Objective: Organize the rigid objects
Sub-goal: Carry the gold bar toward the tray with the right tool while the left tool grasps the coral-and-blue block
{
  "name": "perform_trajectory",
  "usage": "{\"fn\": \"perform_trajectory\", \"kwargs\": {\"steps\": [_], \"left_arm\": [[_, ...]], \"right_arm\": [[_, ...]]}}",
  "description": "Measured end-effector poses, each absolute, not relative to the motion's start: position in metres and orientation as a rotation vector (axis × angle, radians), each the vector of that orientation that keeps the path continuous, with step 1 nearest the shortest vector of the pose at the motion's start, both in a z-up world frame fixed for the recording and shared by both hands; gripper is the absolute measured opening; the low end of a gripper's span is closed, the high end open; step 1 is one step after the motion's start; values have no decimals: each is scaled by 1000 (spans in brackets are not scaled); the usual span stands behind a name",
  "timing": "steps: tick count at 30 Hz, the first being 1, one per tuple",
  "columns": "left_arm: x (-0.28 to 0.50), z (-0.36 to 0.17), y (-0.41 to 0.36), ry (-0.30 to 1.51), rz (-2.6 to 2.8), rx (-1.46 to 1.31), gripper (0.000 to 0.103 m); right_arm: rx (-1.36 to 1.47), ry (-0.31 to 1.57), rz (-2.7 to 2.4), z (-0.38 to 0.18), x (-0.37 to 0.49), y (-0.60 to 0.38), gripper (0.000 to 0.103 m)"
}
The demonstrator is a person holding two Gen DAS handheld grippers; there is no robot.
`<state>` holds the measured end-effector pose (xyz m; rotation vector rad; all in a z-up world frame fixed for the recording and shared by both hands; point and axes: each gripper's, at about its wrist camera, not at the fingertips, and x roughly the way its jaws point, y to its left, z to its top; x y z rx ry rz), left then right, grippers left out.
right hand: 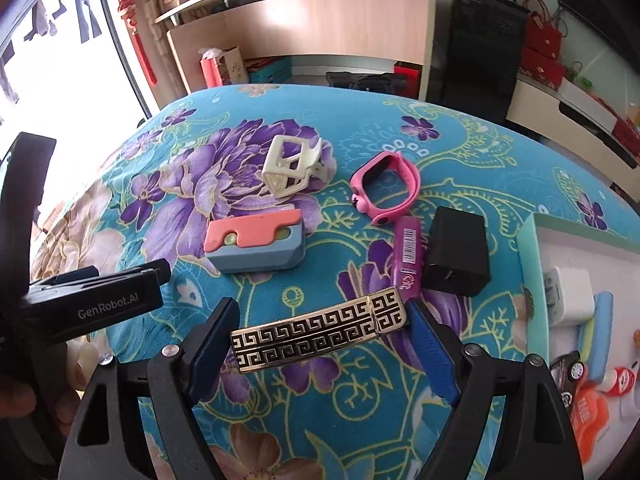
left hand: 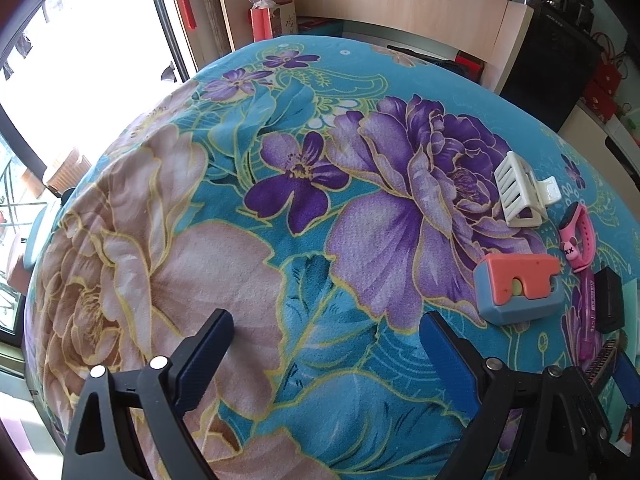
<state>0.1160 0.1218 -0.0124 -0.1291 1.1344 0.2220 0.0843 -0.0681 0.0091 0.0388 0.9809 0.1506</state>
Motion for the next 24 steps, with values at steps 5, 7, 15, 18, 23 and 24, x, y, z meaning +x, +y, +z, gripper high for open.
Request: {"fn": "perform_trajectory", "kwargs": {"steps": [5, 7, 15, 18, 23, 24], "left_arm": [[120, -6, 105, 1086, 183, -104, 96], [121, -3, 94, 1067, 158, -82, 96], [127, 3, 60, 1024, 57, -98, 96], [129, 2, 46, 1006, 33, -76, 96], [136, -2, 25, 989, 1, -28, 96], [137, -3, 22, 987, -6, -29, 96]], "right_arm": [[-41, 931, -26, 23, 78, -81, 85], [-42, 918, -72, 26, 77, -92, 85], [-62, 876, -196, 37, 70, -132, 85], [-14, 870, -215, 43, 66, -148, 85], [13, 858, -256, 49, 60, -165, 85], [18, 856, -264, 50, 59, -168, 85]]}}
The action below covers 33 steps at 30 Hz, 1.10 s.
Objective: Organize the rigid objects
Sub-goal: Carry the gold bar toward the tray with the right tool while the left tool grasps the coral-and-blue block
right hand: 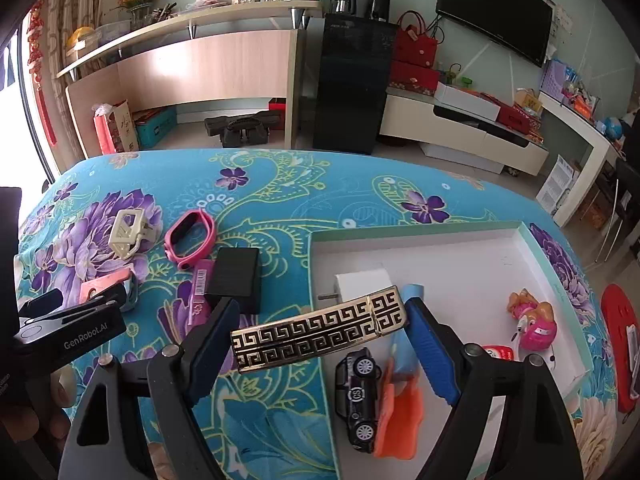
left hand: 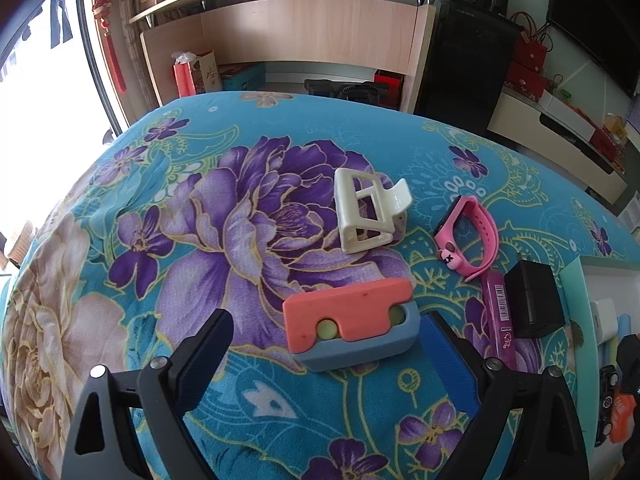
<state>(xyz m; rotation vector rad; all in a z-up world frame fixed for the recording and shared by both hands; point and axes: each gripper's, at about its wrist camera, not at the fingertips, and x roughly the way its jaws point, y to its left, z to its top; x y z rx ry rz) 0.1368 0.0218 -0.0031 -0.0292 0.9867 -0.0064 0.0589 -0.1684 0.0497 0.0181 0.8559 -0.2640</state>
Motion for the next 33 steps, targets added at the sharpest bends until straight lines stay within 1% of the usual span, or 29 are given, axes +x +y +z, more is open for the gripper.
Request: {"fn": "perform_trajectory", "kwargs": {"steps": [7, 17, 20, 22, 24, 29, 33], "left_arm": [[144, -14, 6, 996, -8, 27, 96], [154, -23, 6, 986, 25, 52, 96], [151, -21, 3, 984, 10, 52, 89], [148, -19, 1, 983, 1, 48, 80], [146, -17, 0, 978, -3, 56, 76], [140, -8, -2, 963, -13, 49, 75], [133, 11, 0, 920, -27, 26, 75]], "right_arm": [[59, 862, -285, 48, 58, -183, 85], [77, 884, -277, 41, 60, -186, 85], [87, 890, -279, 39, 60, -189, 85], [93, 893, -282, 39, 60, -190, 85], [101, 897, -283, 38, 60, -192, 85], [118, 898, -284, 38, 59, -195, 85], [133, 891, -288, 39, 57, -199, 85]]}}
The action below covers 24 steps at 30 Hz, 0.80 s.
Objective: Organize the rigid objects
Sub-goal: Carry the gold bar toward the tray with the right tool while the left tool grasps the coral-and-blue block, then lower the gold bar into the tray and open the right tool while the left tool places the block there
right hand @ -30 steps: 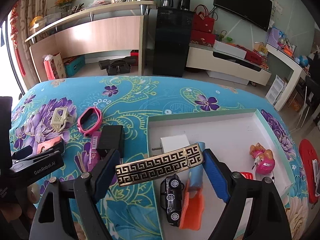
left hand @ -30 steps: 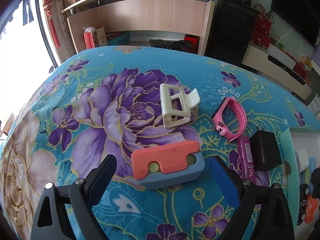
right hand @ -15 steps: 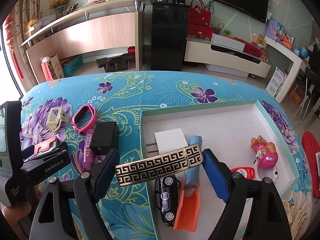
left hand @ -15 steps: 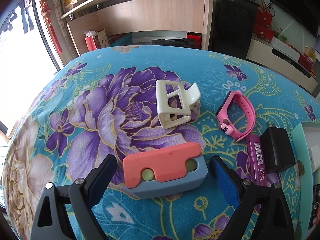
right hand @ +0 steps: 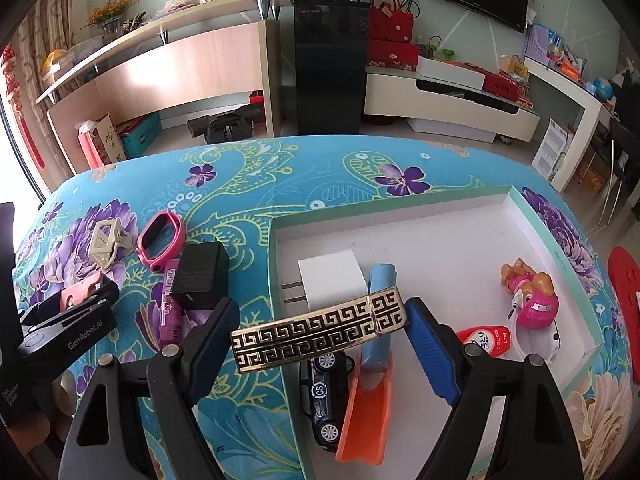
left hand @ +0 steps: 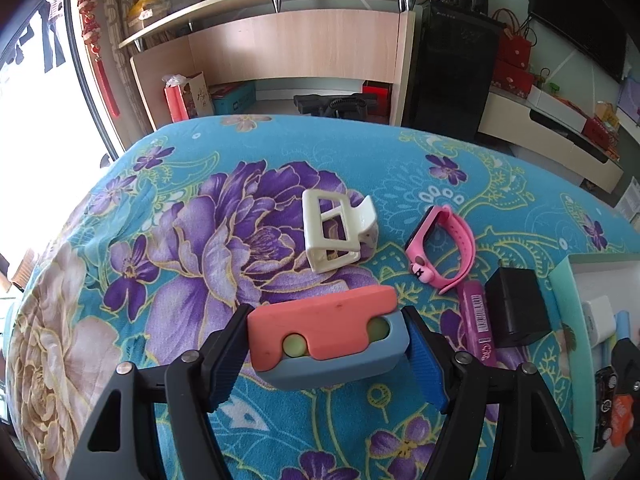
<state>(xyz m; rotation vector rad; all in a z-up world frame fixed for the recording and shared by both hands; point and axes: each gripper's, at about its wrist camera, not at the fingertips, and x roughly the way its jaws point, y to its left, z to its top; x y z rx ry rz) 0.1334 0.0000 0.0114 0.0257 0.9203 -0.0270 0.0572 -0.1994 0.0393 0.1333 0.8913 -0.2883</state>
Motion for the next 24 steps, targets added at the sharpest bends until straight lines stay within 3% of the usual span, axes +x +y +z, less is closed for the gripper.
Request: {"fn": "perform_trajectory", "kwargs": {"steps": [9, 24], "left_arm": [[107, 60, -36, 841, -170, 40, 75], [71, 71, -127, 867, -387, 141, 75]], "right_arm": [[177, 876, -355, 55, 42, -225, 85], [333, 932, -524, 59, -1, -300, 85]]}}
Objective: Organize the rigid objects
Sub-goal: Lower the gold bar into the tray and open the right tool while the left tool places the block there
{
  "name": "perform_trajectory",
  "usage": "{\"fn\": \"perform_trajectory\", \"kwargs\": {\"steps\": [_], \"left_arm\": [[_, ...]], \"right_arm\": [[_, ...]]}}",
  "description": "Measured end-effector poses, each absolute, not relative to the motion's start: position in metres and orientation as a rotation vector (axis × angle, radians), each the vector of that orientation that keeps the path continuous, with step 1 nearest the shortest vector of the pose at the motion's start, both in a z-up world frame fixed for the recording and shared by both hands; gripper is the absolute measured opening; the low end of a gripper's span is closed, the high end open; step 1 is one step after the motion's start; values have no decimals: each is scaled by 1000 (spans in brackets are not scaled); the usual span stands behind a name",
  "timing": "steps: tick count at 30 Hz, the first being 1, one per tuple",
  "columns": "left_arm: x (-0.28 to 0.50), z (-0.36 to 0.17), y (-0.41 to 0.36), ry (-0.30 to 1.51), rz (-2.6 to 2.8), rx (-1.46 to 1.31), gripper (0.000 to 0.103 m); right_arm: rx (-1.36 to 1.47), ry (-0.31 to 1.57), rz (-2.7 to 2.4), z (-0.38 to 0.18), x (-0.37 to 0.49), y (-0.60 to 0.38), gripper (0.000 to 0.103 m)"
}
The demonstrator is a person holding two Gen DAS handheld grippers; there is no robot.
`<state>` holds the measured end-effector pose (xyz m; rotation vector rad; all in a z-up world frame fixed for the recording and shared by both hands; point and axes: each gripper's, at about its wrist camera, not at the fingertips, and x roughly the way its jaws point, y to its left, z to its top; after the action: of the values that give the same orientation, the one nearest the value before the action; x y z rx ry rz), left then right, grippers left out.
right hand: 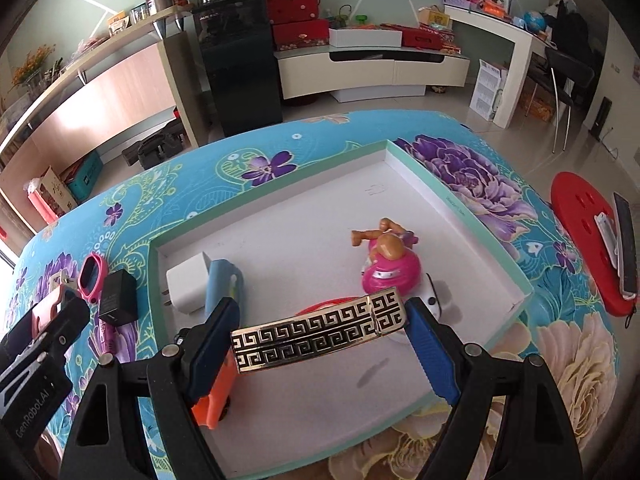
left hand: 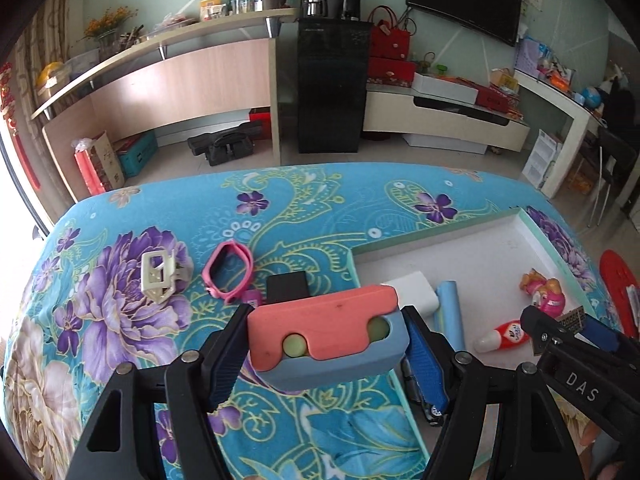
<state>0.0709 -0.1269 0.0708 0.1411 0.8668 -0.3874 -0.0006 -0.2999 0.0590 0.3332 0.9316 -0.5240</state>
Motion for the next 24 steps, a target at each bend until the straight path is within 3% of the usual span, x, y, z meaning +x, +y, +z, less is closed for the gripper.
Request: {"fn": "perform_trajectory", "kwargs": {"steps": [24], "left_arm": [[35, 60, -212, 855, -532, 296, 76]], "right_arm": [[493, 942, -587, 48, -32, -357, 85]]}}
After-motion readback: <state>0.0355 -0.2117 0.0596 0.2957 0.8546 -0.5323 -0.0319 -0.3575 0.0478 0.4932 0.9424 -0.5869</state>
